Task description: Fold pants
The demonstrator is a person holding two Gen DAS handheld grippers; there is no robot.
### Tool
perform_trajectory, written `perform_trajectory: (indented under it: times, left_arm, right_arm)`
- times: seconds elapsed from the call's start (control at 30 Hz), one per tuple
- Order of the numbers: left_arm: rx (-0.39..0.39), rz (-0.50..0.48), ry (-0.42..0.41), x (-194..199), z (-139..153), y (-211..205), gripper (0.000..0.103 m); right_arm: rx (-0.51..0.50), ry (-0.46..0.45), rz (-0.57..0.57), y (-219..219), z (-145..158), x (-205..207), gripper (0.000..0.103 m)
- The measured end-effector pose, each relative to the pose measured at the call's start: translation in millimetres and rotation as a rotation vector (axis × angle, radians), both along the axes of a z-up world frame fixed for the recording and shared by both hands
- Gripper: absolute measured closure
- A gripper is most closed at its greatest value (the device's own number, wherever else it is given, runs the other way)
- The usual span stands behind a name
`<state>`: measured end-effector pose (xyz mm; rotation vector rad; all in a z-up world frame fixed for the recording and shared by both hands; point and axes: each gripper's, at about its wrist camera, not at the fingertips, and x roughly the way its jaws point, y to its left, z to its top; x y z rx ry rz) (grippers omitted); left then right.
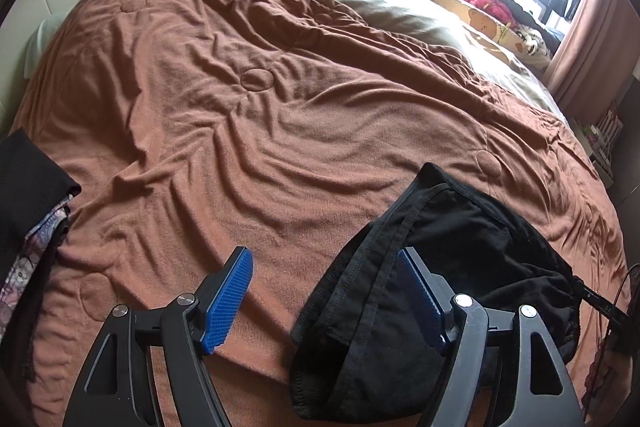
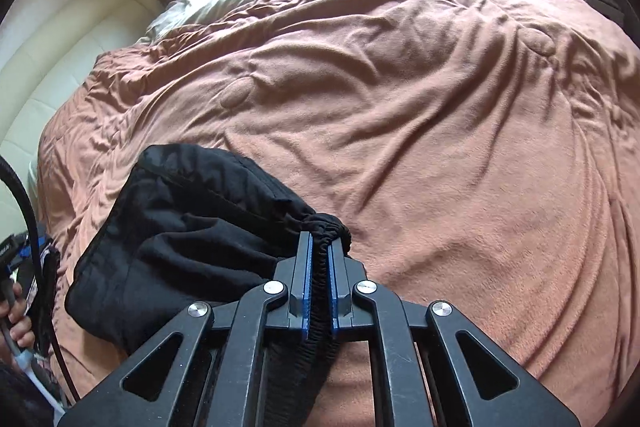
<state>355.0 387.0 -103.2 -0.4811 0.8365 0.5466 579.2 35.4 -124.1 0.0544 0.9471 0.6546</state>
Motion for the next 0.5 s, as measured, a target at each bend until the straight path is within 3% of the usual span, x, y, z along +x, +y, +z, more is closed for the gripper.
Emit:
perform_trajectory:
  times: [0.4,0.43,0.5]
  left_arm:
    - [-0.064,0.008,0.017,-51,-26,-10,0.027]
    - [-0.069,0.002,0.018,-54,-28,-11,0.027]
    - [-0.08,-0.01,0.023,-59,-31,-14,0.027]
  right_arm:
    - [0.061,0.052,0.001,-32,4,-30,0.089]
    - [0.064,0.055,-0.001,-36,5,-33,0.086]
    - [0.086,0.062,-0.002,-45,5,-39,0.055]
